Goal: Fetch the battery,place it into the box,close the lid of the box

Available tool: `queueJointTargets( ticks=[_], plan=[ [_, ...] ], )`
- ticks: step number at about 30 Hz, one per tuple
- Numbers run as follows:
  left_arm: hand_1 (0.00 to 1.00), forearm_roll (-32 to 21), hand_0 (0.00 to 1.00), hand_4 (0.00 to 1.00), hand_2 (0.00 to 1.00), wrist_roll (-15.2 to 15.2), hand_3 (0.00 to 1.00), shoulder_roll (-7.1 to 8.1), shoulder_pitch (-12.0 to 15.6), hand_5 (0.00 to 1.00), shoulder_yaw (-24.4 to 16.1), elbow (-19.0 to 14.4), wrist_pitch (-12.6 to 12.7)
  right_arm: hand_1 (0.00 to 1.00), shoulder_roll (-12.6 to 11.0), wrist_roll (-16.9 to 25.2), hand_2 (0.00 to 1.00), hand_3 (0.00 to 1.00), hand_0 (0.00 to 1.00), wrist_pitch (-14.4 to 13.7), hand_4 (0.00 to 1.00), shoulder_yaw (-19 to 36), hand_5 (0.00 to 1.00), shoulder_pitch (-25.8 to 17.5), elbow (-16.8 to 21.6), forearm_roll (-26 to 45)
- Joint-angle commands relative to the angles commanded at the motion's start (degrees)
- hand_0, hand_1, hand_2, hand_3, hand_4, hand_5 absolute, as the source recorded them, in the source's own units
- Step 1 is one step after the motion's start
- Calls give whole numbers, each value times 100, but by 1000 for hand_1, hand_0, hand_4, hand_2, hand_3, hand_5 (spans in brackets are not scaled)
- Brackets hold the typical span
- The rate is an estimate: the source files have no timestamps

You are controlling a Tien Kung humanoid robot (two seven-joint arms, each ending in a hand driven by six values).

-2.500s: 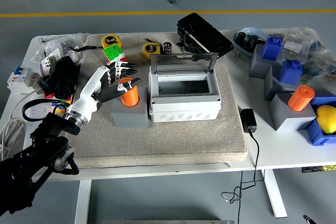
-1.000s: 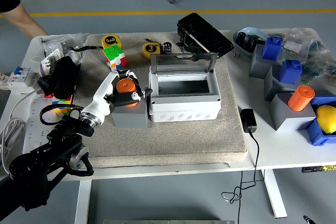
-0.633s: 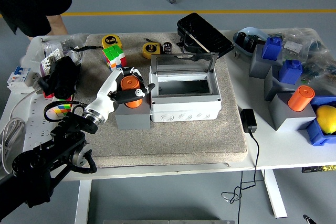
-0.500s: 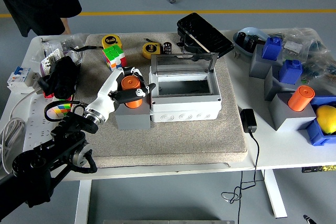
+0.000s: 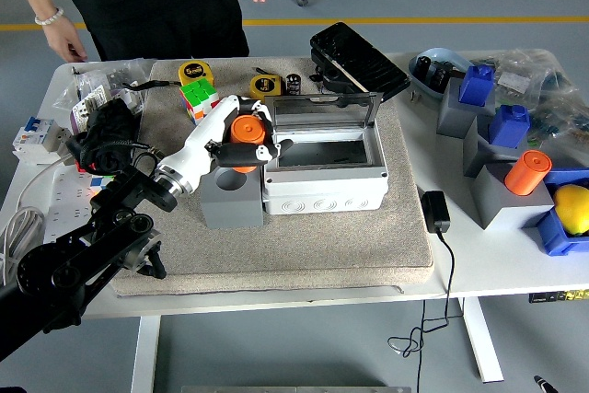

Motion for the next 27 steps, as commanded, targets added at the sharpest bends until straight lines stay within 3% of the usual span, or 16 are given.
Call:
queueJointTargets(
  ticks=[10, 21, 27],
  plan=[
    [189, 503, 233, 107, 135, 543, 174, -512, -1074, 2, 1055, 293, 94, 640, -23, 23, 649, 541, 661, -53, 887, -19, 435, 12, 8, 7],
    [198, 506, 237, 138, 137, 645, 178, -996, -1688, 2, 1585, 1023, 147, 640, -35, 29, 649, 540, 666, -55, 886, -36, 434, -64, 2, 42],
    [204, 440, 239, 160, 140, 716, 179, -1186, -1849, 2, 1715, 1354, 179, 640, -23, 56, 648, 540, 663, -80, 886, 32, 435, -68, 11, 4]
  ],
)
